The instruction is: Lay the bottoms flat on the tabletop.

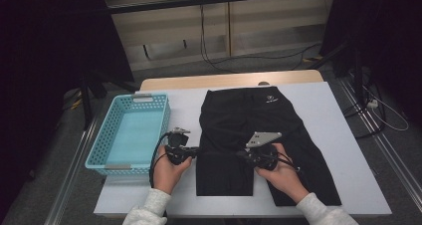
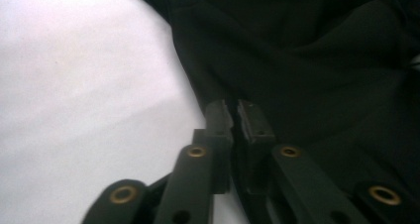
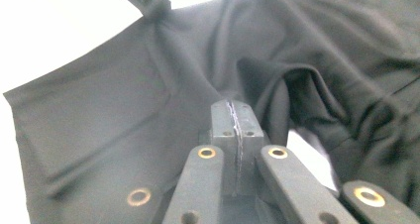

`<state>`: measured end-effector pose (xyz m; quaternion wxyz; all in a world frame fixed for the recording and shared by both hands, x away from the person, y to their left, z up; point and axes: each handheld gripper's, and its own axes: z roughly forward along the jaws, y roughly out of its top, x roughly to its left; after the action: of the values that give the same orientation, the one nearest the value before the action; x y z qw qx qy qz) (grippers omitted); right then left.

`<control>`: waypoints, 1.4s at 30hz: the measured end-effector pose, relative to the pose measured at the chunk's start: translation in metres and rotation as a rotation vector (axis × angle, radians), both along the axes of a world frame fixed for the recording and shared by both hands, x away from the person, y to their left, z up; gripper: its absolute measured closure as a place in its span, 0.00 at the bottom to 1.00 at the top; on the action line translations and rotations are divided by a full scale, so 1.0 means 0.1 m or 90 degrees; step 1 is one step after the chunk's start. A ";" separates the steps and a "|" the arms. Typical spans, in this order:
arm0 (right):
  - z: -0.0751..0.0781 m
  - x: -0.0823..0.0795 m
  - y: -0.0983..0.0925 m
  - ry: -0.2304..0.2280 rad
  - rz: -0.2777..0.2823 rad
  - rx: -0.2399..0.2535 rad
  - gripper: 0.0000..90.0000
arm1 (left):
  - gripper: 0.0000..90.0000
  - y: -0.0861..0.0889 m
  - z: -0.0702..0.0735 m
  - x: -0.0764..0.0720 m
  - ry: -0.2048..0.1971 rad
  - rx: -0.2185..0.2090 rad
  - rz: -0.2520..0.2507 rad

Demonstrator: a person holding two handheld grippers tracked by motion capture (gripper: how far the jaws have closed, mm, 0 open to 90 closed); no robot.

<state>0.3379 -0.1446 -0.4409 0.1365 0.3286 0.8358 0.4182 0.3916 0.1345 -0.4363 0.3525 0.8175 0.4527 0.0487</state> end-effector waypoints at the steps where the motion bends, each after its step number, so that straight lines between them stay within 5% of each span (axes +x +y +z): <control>1: 0.04 -0.02 -0.03 0.002 0.000 0.009 1.00 | 0.87 0.00 -0.01 0.00 0.000 0.001 0.000; 8: 0.03 -0.12 -0.26 0.024 -0.016 -0.006 1.00 | 0.60 -0.01 -0.05 0.01 -0.011 -0.005 0.010; 16: -0.10 -0.13 -0.33 0.040 -0.031 -0.034 1.00 | 0.55 -0.08 -0.12 0.01 -0.009 -0.006 -0.005; 32: -0.16 -0.11 -0.31 0.050 -0.026 -0.045 1.00 | 0.91 -0.28 -0.15 -0.04 0.016 -0.017 -0.035; 37: -0.16 -0.11 -0.30 0.048 -0.026 -0.043 1.00 | 0.98 -0.24 -0.10 -0.01 0.045 -0.022 -0.043; 42: -0.10 -0.13 -0.24 0.042 -0.008 -0.009 1.00 | 0.99 -0.05 0.05 0.00 0.039 -0.030 -0.012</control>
<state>0.3250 -0.1688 -0.4510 0.1140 0.3468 0.8404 0.4006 0.3914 0.1298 -0.4311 0.3584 0.8143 0.4564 0.0097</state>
